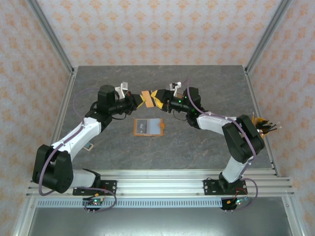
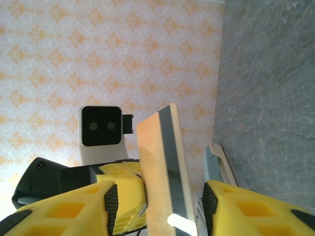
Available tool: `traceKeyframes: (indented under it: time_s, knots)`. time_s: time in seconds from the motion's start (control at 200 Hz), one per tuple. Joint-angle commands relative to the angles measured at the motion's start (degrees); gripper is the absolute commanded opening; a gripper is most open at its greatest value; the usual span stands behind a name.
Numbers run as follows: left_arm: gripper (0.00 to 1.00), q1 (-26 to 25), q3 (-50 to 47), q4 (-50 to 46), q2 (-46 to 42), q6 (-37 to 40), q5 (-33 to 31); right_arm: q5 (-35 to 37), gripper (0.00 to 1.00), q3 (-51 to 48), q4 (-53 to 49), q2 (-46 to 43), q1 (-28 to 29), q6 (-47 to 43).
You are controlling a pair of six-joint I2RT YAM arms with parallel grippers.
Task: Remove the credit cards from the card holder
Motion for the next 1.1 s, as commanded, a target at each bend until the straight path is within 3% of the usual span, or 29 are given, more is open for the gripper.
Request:
traceKeyframes:
  time_s: [0.0,0.145,0.305,0.365,0.46,0.535,0.641,0.771,0.926,1.096]
  knots:
    - [0.00,0.16,1.18,3.02,0.49,-1.44,1.94,-1.20,0.43,0.84,5.01,-0.15,0.06,0.72]
    - [0.00,0.16,1.57,0.72,0.07,-0.54,1.91,-1.10,0.24,1.15,2.62,-0.22,0.10,-0.93]
    - [0.00,0.14,3.31,-5.46,-0.96,3.28,1.35,-1.37,0.10,1.24,-0.51,-1.21,0.06,-4.35]
    - [0.10,0.24,4.29,-8.26,-1.08,4.90,1.28,-1.22,0.04,1.48,-3.37,-2.28,0.06,-7.07]
    - [0.36,0.34,8.13,-21.09,-1.50,12.19,-1.92,0.25,0.00,2.22,-12.12,-5.28,-0.03,-15.14]
    - [0.60,0.10,10.36,-28.88,-2.19,17.86,-6.27,3.51,0.00,4.14,-24.69,-8.74,-0.03,-25.19]
    - [0.76,0.16,12.46,-37.10,-2.74,24.02,-11.29,10.98,0.00,9.05,-44.38,-12.89,-0.03,-41.41]
    - [0.89,0.30,15.00,-46.49,-2.77,31.61,-22.84,24.18,0.00,15.88,-61.26,-14.13,-0.10,-58.68]
    - [1.00,0.94,15.78,-51.44,-2.92,36.41,-33.42,34.66,0.00,22.11,-68.04,-10.24,-0.29,-74.84]
    - [1.00,2.24,15.46,-52.13,-2.31,35.83,-34.69,38.99,0.00,28.76,-69.53,-3.09,-0.30,-89.24]
